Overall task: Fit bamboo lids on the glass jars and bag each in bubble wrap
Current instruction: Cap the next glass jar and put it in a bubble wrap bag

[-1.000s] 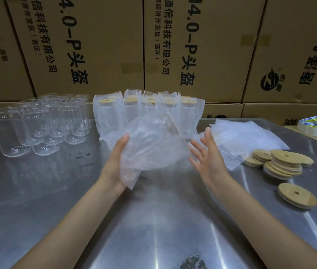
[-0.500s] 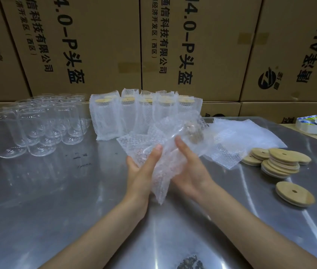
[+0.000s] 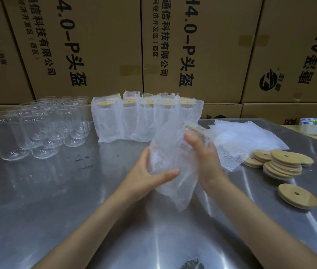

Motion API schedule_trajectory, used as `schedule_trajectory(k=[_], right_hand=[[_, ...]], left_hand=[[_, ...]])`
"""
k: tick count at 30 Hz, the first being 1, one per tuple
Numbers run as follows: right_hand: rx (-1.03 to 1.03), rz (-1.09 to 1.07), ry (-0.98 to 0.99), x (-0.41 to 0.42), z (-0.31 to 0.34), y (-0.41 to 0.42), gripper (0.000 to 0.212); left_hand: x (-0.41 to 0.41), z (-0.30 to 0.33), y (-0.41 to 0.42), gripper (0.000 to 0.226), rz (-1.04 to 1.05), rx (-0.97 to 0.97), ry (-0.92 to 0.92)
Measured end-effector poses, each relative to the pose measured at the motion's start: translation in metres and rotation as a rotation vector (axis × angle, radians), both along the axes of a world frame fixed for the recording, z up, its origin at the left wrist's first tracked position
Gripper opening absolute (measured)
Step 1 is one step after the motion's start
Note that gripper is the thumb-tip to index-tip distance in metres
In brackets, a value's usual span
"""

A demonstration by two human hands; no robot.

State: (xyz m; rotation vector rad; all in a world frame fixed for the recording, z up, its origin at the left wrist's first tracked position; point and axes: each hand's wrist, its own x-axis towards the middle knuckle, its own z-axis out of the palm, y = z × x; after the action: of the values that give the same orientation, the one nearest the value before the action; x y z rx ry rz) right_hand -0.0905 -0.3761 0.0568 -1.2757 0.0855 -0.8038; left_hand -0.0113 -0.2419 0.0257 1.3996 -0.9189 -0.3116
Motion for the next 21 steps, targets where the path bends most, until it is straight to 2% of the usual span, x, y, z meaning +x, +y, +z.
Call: schedule_trajectory(k=[5,8,10,15,17,18,21], right_hand=[[-0.329,-0.027,0.018,-0.001,-0.003,0.019,0.063],[-0.417,-0.017,-0.018,-0.001,-0.002,0.021,0.068],[-0.463,-0.023,-0.004,0.0,-0.003,0.022,0.063],[-0.453,-0.028,-0.024,0.001,-0.006,0.021,0.06],[-0.421,-0.05,-0.025,0.001,-0.006,0.02,0.061],[-0.4,-0.069,-0.025,0.001,-0.007,0.02,0.06],[-0.326,-0.121,-0.013,0.002,-0.008,0.016,0.054]], left_hand=[[-0.008,0.01,0.002,0.079,0.09,0.063,-0.398],[-0.01,0.01,0.003,0.091,0.217,0.055,-0.532],[-0.015,0.011,0.004,0.102,0.288,0.037,-0.617],[-0.02,0.017,0.003,0.102,0.339,-0.106,-0.932],[-0.02,0.015,0.002,0.108,0.343,-0.089,-0.923],[-0.02,0.011,0.003,0.113,0.35,-0.054,-0.857],[-0.024,-0.008,0.008,0.129,0.354,0.091,-0.512]])
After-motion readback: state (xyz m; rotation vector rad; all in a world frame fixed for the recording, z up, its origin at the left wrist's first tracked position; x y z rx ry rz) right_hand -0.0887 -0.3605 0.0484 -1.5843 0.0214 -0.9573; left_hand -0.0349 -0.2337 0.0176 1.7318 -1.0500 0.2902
